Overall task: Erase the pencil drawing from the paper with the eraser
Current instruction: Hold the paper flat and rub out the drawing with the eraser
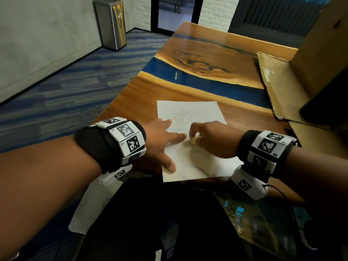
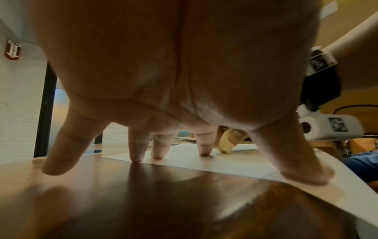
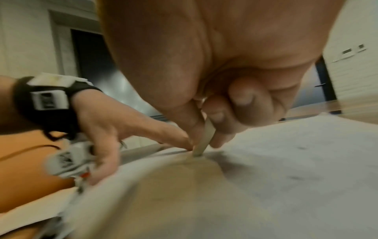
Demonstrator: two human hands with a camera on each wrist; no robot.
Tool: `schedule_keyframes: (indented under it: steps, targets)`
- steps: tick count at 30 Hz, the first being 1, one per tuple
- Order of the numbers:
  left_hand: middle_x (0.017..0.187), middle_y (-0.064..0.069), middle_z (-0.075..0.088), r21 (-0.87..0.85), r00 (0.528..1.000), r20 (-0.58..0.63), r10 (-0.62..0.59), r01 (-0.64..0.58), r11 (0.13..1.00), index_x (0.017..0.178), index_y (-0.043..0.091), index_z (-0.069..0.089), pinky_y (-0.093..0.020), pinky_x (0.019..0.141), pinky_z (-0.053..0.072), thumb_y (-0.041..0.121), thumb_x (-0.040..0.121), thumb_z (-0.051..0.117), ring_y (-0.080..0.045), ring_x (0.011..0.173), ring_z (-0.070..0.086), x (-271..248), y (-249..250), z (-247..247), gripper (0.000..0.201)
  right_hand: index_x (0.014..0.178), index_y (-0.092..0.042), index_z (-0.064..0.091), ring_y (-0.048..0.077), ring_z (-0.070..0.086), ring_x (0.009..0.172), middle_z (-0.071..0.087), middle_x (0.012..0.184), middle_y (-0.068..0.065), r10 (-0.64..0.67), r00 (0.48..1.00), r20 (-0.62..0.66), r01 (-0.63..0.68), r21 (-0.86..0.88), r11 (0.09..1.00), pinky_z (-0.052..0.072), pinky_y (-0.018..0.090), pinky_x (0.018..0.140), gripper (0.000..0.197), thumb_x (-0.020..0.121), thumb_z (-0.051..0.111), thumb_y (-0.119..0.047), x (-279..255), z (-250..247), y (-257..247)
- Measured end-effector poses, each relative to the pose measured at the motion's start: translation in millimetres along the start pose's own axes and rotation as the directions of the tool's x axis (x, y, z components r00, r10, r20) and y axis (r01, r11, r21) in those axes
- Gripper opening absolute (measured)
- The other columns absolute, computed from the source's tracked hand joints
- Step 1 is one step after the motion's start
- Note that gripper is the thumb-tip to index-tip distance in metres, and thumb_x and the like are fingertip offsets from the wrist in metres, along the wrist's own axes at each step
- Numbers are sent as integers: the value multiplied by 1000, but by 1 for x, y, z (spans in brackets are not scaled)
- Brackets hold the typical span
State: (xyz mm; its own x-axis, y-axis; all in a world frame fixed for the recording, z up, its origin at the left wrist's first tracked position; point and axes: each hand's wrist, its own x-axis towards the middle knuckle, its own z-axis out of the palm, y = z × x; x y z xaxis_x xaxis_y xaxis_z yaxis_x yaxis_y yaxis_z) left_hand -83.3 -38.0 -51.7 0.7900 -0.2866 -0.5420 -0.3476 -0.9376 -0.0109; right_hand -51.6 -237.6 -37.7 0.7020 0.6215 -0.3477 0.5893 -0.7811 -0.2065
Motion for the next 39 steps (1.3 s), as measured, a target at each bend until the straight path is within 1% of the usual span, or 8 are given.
schedule_keyframes:
  steps: [3,7,12,17,21,28,34,39]
  targets:
    - [167,-5,-9,-19,1000,15,9,-9,1000,151,57,-3,-61,114,22,87,66,59,-33,152,-1,0,-1,-2,109,122,-28,54,17,58,102,61,116,-3,-146,979,142,146,11,989,47,31,90,23,100,51,-25,-7,12,-12]
    - [167,-6,-9,15,1000,12,2,-2,1000,152,54,-5,-58,114,23,87,68,57,-33,152,1,-1,2,-2,110,123,-27,53,16,59,91,65,110,2,38,999,0,-38,-15,999,47,30,78,22,101,49,-26,-4,-2,10]
    - [167,-7,-10,-4,1000,24,5,-5,1000,153,53,-5,-57,116,21,87,67,58,-33,152,0,-1,2,-4,112,121,-29,54,18,57,96,62,110,-1,-105,987,124,107,-16,994,48,32,86,21,100,51,-26,-16,12,-8]
    - [166,-5,2,-27,999,-9,-34,34,999,154,51,3,-51,116,25,86,66,61,-31,151,11,-3,7,-5,111,120,-28,52,12,55,75,64,96,1,145,988,-42,-146,-16,989,43,30,64,19,101,47,-28,-7,-1,28]
    - [165,-1,2,-43,999,-32,-43,42,998,151,49,19,-48,108,38,89,70,52,-34,144,31,-1,14,-9,96,118,-27,48,20,54,83,61,98,2,186,980,-68,-186,4,983,42,33,68,17,102,43,-30,-7,11,34]
    - [138,-2,44,133,995,-100,-31,44,990,142,39,30,-51,91,44,89,68,54,-31,119,51,3,26,-18,93,122,-25,47,22,55,94,59,114,3,145,989,-33,-147,-77,986,47,35,79,27,99,47,-39,-12,5,22]
    - [162,-6,8,48,1000,-6,-18,18,999,154,49,4,-51,108,40,91,63,56,-37,140,33,7,18,-17,113,127,-26,48,17,56,101,54,120,-2,-59,994,89,67,-88,994,51,34,88,31,100,49,-40,-30,13,-6]
    - [167,0,3,133,1000,2,-2,2,991,154,49,-2,-55,109,38,94,65,49,-39,142,28,8,20,-20,113,125,-23,46,22,58,95,58,117,4,117,992,-49,-124,-171,978,54,41,84,26,100,48,-29,-17,4,17]
